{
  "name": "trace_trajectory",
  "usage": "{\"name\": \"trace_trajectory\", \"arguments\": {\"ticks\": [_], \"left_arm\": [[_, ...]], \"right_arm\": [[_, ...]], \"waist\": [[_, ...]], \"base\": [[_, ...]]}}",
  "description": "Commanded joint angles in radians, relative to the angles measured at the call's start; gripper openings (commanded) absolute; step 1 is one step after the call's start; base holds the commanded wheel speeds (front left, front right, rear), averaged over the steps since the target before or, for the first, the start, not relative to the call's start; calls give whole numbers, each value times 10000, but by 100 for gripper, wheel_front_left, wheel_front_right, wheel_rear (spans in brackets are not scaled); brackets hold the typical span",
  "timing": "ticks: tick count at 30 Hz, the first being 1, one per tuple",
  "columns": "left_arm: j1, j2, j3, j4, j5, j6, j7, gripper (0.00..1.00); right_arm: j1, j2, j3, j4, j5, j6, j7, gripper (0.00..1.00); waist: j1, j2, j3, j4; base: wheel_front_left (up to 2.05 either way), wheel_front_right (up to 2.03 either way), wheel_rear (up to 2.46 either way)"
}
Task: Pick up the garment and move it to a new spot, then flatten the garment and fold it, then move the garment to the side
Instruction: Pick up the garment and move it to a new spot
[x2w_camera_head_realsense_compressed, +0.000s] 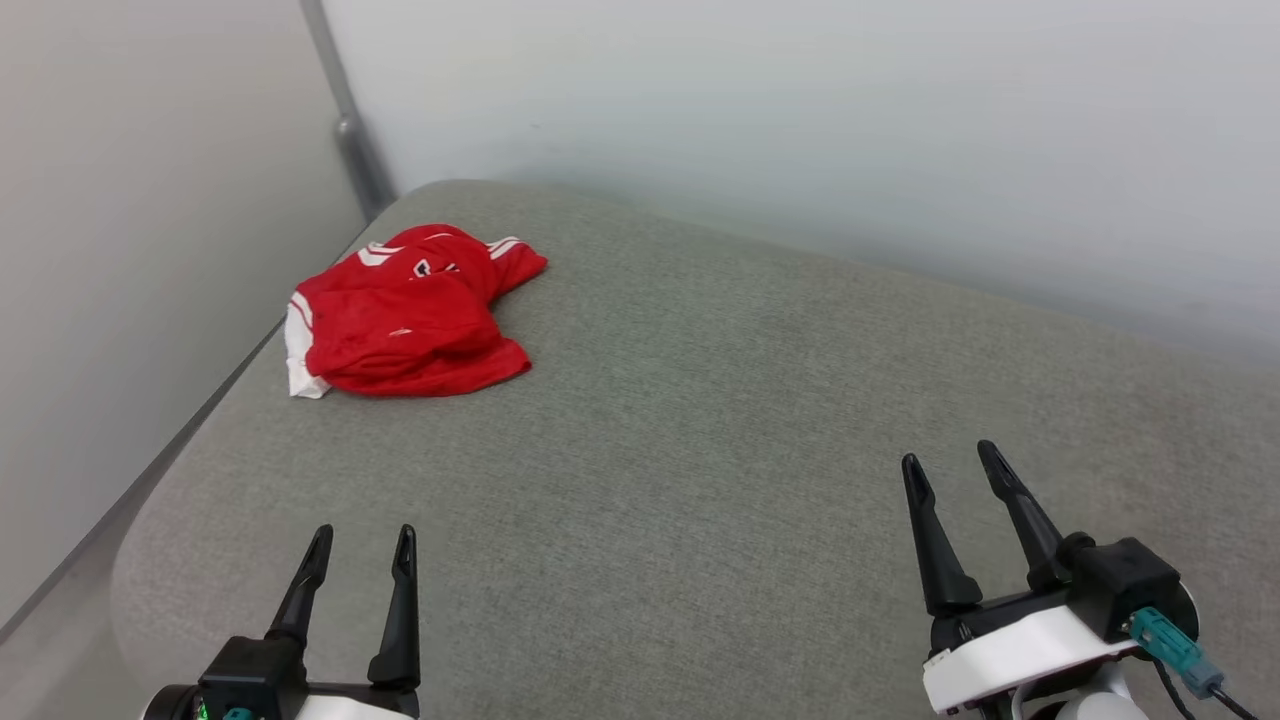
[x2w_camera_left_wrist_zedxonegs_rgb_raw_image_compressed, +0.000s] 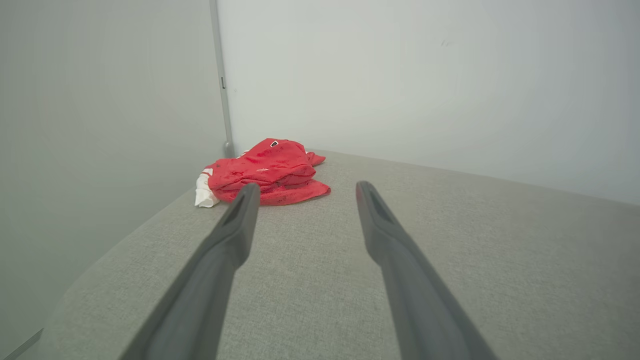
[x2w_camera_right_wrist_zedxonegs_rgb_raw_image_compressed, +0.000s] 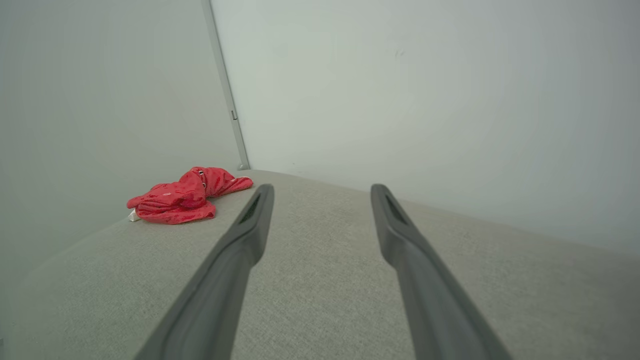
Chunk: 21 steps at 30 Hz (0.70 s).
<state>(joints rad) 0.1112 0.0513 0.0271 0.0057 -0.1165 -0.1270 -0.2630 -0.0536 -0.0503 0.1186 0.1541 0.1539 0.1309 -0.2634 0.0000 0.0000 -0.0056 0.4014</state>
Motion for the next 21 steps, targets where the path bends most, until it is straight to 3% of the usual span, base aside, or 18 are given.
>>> {"name": "trace_trajectory", "arguments": {"ticks": [1,6,21], "left_arm": [[118,-14,18,-48,64,-12,-28,100],[275,-14,81,-166,39,-23,-26,100],[296,-15,184,-244,-120,-6,-26,100]], "right_arm": [[114,2,57,19,88,-3,-21,100],[37,2,218,69,157,-3,-21,100],[-104,1,270,29,-25,-3,-21,100]], "waist": [[0,0,-144,427],[0,0,-168,741],[0,0,62,774]], "base": [[0,0,0],[0,0,0],[0,0,0]]}}
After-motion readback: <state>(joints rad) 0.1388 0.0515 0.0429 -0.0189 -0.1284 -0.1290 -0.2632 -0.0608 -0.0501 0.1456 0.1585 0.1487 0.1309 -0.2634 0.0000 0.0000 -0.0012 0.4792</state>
